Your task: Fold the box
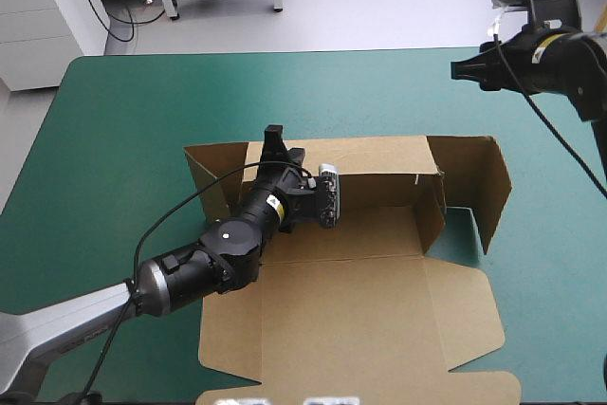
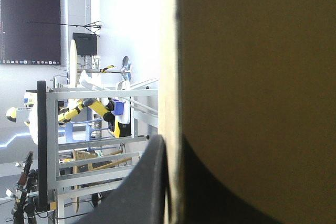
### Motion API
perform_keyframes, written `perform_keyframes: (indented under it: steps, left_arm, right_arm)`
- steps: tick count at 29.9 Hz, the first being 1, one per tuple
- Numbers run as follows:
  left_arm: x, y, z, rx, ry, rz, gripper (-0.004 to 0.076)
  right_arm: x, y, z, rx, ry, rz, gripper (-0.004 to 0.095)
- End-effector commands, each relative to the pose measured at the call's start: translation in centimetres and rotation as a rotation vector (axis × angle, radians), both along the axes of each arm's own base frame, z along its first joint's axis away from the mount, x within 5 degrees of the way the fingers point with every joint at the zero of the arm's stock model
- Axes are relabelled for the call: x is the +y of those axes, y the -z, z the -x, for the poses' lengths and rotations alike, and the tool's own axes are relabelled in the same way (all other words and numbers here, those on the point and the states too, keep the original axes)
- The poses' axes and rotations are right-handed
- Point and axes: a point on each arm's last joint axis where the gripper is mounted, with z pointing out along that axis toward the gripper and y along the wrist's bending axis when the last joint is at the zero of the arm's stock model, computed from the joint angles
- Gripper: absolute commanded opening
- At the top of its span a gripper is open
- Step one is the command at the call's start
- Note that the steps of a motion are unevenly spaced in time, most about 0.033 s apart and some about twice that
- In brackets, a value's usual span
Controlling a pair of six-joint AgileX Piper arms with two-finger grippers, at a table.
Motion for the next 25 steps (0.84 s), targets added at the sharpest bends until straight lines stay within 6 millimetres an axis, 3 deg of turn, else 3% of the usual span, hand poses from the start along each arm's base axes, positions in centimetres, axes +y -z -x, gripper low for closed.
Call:
perform_keyframes:
  steps: [1, 6, 13, 25]
  left_arm:
    - [0.2, -1.7, 0.5, -0.024, 0.011, 0.059, -0.0008]
    - [0.2, -1.7, 0.5, -0.024, 0.011, 0.059, -0.0008]
    - [0.2, -1.7, 0.5, -0.024, 0.011, 0.059, -0.0008]
    - [0.2, -1.7, 0.5, -0.027, 0.012, 0.057, -0.0008]
  right_arm:
    - [-1.2, 0.1, -2.4, -0.028, -0.041, -0.038, 0.0512]
    - [-1.6, 3.4, -6.3, 0.075, -0.096, -0.050, 0.0512]
    - [-1.4, 7.5, -10.1, 0.187, -0.116, -0.023, 0.0512]
    - [-0.9, 9.4, -11.0, 0.240, -0.167, -0.010, 0.0511]
